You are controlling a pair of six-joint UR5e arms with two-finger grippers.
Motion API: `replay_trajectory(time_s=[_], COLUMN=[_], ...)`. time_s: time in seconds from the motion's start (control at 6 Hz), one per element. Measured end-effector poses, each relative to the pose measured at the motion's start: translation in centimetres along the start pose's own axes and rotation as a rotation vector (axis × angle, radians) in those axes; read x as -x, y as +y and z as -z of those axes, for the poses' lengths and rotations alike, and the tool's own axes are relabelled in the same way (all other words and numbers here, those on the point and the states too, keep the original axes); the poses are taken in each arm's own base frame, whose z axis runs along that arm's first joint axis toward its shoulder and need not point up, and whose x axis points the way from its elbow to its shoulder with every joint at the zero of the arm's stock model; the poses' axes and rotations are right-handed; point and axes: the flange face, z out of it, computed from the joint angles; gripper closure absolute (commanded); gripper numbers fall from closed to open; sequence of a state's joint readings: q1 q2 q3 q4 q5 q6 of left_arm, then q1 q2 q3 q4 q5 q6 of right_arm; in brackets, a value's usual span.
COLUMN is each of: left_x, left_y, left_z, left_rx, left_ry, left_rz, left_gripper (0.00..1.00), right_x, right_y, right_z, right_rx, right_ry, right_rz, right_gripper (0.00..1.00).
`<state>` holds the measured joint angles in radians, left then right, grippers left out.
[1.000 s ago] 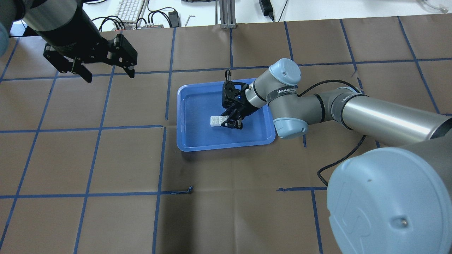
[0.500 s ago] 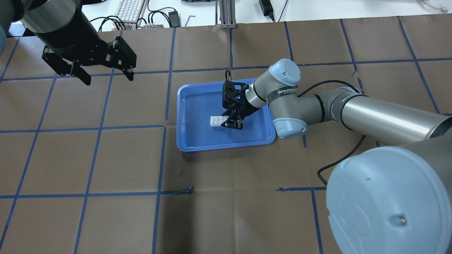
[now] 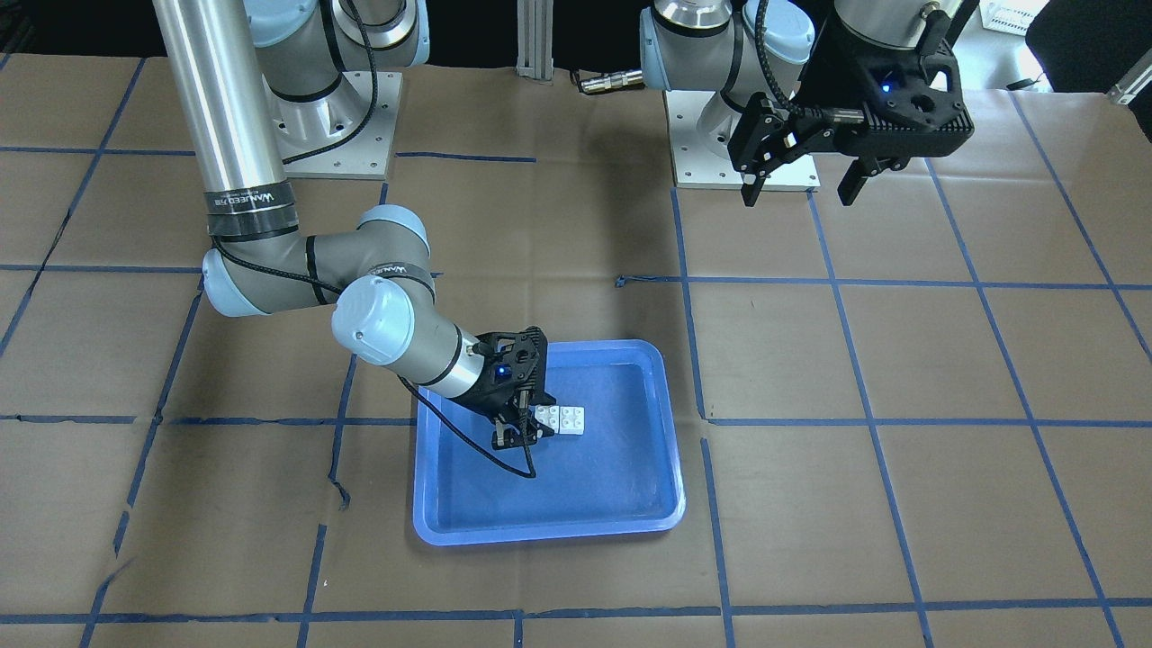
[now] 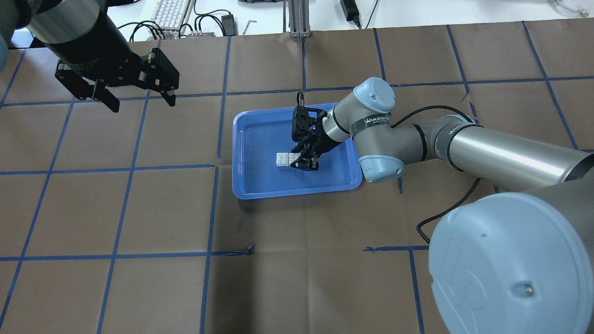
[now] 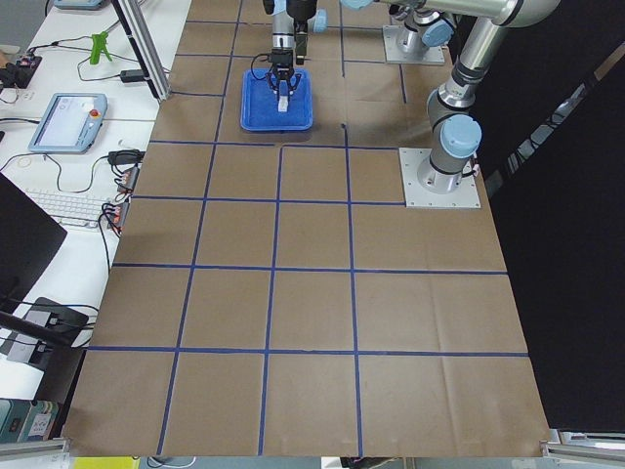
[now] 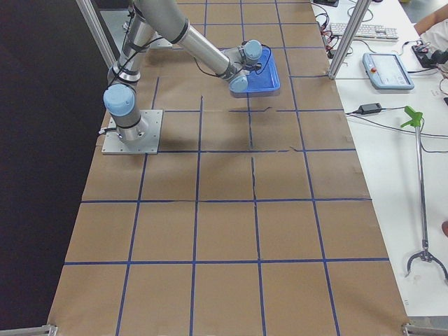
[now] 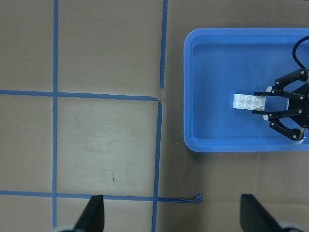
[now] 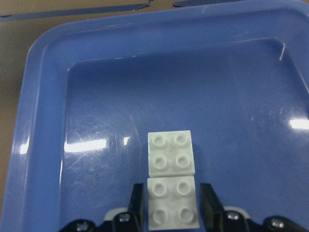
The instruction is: Assemble white blocks and place on blue tray
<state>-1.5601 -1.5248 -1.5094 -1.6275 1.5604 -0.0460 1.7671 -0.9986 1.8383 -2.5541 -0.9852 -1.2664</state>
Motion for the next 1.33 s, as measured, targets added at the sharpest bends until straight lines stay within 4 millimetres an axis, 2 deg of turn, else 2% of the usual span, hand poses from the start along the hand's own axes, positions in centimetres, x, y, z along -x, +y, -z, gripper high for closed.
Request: replay_trajectory(time_s=[0.17, 0.33, 0.5, 0.67, 0.83, 1.0, 1.33], left_x=[-0.1, -0.3, -0.4, -0.4, -0.3, -0.2, -0.2], left_y=[0.1, 0.0, -0.2, -0.1, 0.0, 0.1, 0.3], left_z=[0.0, -0.3, -0.6, -0.5, -0.3, -0.1, 0.2], left_rx=[0.001, 0.005, 0.010, 0.009, 0.005, 0.002, -0.003], left_ry=[0.000, 0.001, 0.001, -0.001, -0.003, -0.005, -0.007], left_rz=[-0.002, -0.005, -0.007, -0.008, -0.007, -0.006, -0.006], left_gripper=[0.01, 0.01, 0.01, 0.01, 0.01, 0.01, 0.01], right_x=[-0.1, -0.2, -0.3, -1.2, -2.5, -3.6, -4.4], right_y=[-0.1, -0.2, -0.4, -0.9, -1.7, -2.1, -1.3], right_z=[0.1, 0.1, 0.4, 1.5, 3.6, 6.6, 14.2], right_rx=[-0.001, -0.002, -0.003, -0.004, -0.004, 0.021, 0.111], right_ry=[0.002, 0.004, 0.010, 0.035, 0.075, 0.103, 0.103], right_rz=[0.001, 0.002, 0.000, -0.009, -0.019, -0.041, -0.181], right_gripper=[0.49, 0.17, 0.01, 0.00, 0.00, 0.00, 0.00])
